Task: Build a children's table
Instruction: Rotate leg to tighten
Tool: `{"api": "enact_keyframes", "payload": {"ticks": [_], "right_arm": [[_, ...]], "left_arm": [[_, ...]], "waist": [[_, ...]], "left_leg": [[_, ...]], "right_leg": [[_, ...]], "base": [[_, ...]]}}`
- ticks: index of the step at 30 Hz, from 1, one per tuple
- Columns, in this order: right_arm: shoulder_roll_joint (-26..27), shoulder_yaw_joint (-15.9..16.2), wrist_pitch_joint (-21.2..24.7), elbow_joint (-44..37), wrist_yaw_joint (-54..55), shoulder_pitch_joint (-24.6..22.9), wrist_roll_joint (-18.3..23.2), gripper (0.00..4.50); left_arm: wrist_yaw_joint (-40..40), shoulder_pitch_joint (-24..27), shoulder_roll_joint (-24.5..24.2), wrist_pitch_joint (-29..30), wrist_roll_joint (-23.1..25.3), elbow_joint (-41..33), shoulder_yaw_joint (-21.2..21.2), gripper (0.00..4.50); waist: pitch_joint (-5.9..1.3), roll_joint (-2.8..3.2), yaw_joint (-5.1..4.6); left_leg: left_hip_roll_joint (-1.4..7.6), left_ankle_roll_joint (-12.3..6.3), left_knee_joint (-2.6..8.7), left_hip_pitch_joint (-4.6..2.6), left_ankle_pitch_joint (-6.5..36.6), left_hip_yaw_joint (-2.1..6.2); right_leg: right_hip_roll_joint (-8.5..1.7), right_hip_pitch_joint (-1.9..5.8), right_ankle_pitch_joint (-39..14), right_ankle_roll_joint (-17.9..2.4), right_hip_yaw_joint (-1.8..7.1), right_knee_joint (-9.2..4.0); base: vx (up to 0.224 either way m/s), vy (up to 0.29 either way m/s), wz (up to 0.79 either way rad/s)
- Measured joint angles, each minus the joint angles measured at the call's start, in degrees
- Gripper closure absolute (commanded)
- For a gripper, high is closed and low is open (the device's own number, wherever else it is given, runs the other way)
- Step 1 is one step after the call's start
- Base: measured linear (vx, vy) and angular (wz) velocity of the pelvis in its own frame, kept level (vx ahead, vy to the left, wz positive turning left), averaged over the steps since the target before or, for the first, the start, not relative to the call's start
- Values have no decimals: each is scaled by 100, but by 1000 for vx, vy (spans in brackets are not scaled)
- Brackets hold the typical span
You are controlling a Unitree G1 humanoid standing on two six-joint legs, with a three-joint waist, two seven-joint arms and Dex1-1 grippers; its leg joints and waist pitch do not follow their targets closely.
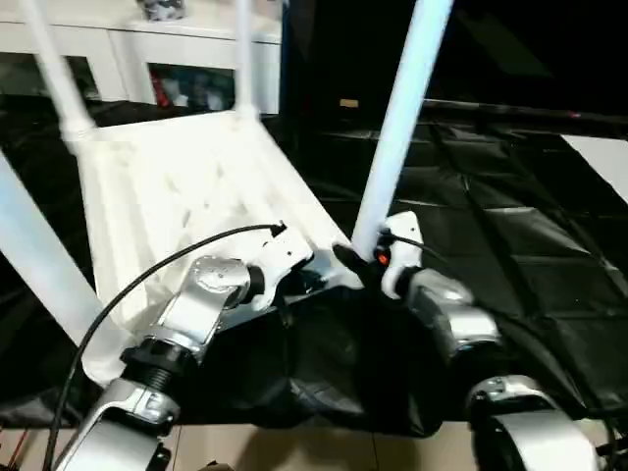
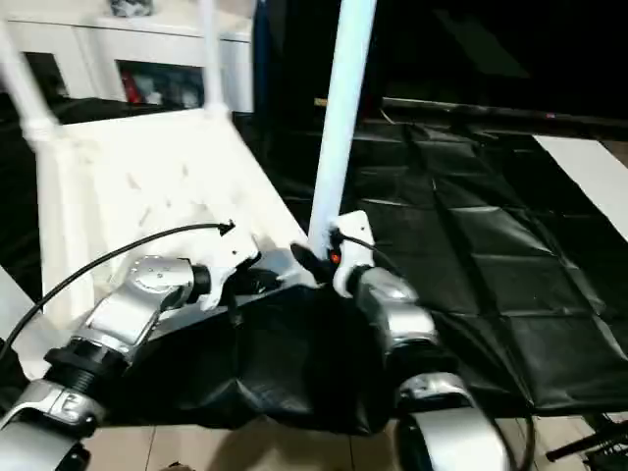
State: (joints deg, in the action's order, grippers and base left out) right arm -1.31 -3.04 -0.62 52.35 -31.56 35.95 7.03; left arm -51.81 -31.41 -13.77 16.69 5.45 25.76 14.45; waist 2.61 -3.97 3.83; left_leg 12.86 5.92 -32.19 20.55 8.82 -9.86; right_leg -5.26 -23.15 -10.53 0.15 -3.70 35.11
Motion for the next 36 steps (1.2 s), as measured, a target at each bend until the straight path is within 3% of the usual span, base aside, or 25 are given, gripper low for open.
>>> {"api": "enact_keyframes", "payload": {"ticks": [3,11,16,22,26,31,36], "right_arm": [[-16,-27,57,-30,-241,0,21,75],[-631,595,160,-342,-2048,-125,-61,68],[-1169,998,-25,-611,-3350,-269,-118,68],[-1369,1141,16,-769,-3908,-325,-117,68],[-1397,1169,139,-831,-4074,-327,-109,84],[-1388,1176,129,-819,-4105,-326,-112,144],[-1368,1178,142,-826,-4082,-335,-109,174]], "left_arm": [[-124,25,-59,-4,-10,-54,3,450],[-932,220,-526,-199,-241,-310,-2,450],[-1530,311,-839,-325,-452,-461,77,450],[-1848,342,-992,-403,-552,-480,124,450],[-1990,348,-1039,-413,-577,-480,126,450],[-2060,350,-1052,-414,-586,-494,145,450],[-2060,352,-1059,-414,-591,-508,159,450]], "waist": [[0,0,-15],[1,-3,34],[-1,-14,153],[-6,-22,195],[-7,-26,212],[-7,-28,246],[-8,-29,254]], "left_leg": [[1,0,3,3,0,-1],[4,0,20,12,0,0],[5,0,9,31,0,-1],[6,-2,-6,38,0,-2],[6,-1,-6,39,0,-1],[6,-1,-6,40,0,-1],[6,-1,-6,40,0,-1]], "right_leg": [[2,-3,1,-1,-1,1],[4,-8,5,-11,-8,-4],[2,-7,0,-5,-7,-12],[2,-5,-1,-6,-3,-8],[2,-5,-1,-6,-4,-6],[2,-4,-1,-6,-4,-7],[2,-4,-2,-6,-4,-7]], "base": [[0,0,0],[0,0,0],[0,0,0],[0,0,0],[0,0,0],[0,0,0],[0,0,0]]}}
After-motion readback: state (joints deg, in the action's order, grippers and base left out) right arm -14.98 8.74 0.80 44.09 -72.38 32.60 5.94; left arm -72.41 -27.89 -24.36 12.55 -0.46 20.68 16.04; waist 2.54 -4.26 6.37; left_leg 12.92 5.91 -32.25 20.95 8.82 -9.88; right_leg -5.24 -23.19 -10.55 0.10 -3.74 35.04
